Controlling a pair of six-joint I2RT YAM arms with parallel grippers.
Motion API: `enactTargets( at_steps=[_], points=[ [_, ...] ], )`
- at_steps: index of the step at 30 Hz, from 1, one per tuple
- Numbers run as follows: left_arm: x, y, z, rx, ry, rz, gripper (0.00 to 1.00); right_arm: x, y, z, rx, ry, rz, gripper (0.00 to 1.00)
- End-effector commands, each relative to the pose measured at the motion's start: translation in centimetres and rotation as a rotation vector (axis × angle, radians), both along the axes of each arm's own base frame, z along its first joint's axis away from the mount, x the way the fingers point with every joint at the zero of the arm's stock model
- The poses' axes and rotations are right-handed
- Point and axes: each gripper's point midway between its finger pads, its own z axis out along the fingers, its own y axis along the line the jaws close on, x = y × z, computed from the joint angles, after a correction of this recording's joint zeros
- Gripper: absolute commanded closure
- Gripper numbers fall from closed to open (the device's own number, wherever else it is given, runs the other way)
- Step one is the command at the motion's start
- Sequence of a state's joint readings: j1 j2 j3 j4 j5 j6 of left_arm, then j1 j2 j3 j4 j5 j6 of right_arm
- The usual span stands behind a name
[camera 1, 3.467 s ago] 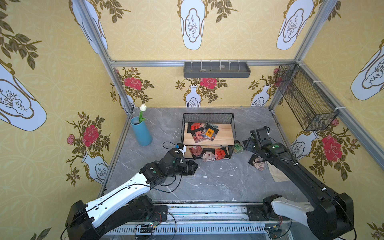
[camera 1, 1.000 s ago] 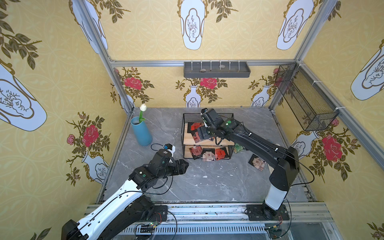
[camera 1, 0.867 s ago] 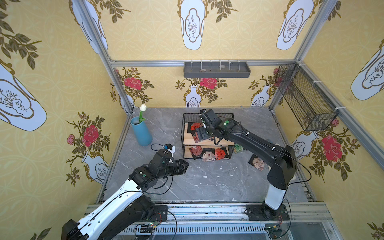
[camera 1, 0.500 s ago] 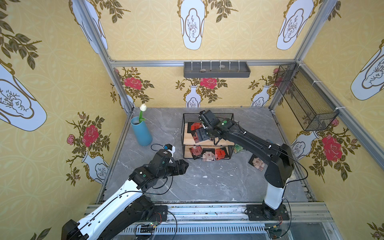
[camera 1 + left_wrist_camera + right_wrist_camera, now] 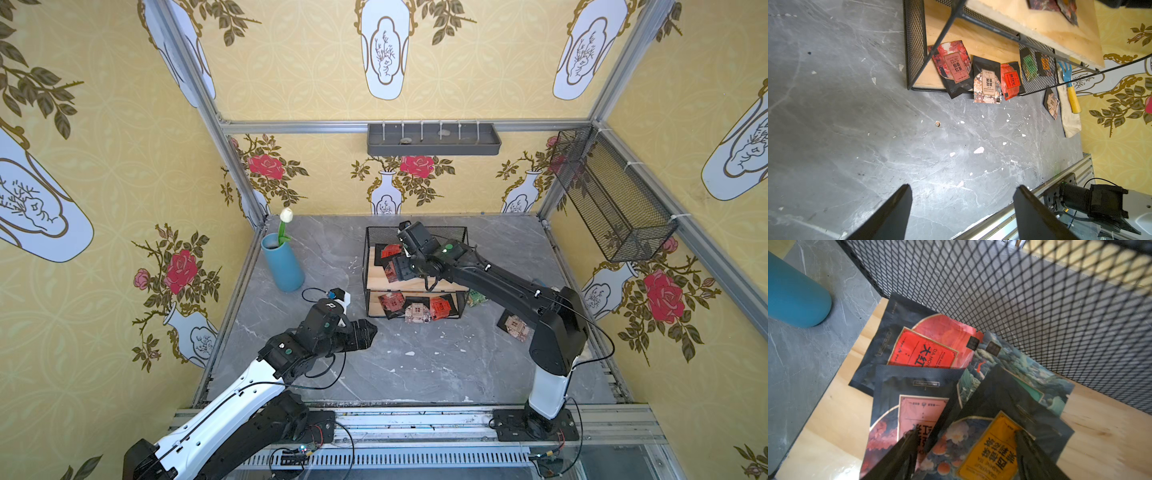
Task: Remove the tea bags from the shelf
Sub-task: Adjust the tea bag on the shelf.
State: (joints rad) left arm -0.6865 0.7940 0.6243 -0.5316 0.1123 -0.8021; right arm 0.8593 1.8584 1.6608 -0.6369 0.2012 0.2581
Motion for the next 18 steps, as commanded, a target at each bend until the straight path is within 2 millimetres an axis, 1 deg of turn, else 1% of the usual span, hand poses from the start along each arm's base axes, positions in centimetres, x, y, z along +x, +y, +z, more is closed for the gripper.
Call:
enactTargets(
  at_steps=[1,4,11,14,16,18],
  points=[
    [0.2,-0.2,0.0,-0.009,-0.007,0.003,0.14,-1.2,-1.0,-1.3,-0.042,0.065,0.002,0.27],
    [0.3,-0.2,0.1,-0.011,-0.009,0.002,0.14,-1.2,-1.1,-1.0,-0.037,0.061,0.001,0.32],
    [0.3,-0.2,0.0,-0.012,-0.006,0.002,0.14,-1.1,-1.4,-0.6,-0.03,0.055,-0.009,0.38],
    [0.3,-0.2,-0.1,-0.011,-0.006,0.003,0.14,-1.1,-1.4,-0.3,-0.02,0.048,-0.011,0.45],
    [0.3,-0.2,-0.1,-0.012,-0.006,0.002,0.14,-1.1,-1.3,-0.1,-0.016,0.044,-0.009,0.47],
    [0.2,-0.2,-0.1,-0.011,-0.006,0.003,0.14,-1.1,-1.3,0.1,-0.012,0.046,-0.006,0.53]
  ],
)
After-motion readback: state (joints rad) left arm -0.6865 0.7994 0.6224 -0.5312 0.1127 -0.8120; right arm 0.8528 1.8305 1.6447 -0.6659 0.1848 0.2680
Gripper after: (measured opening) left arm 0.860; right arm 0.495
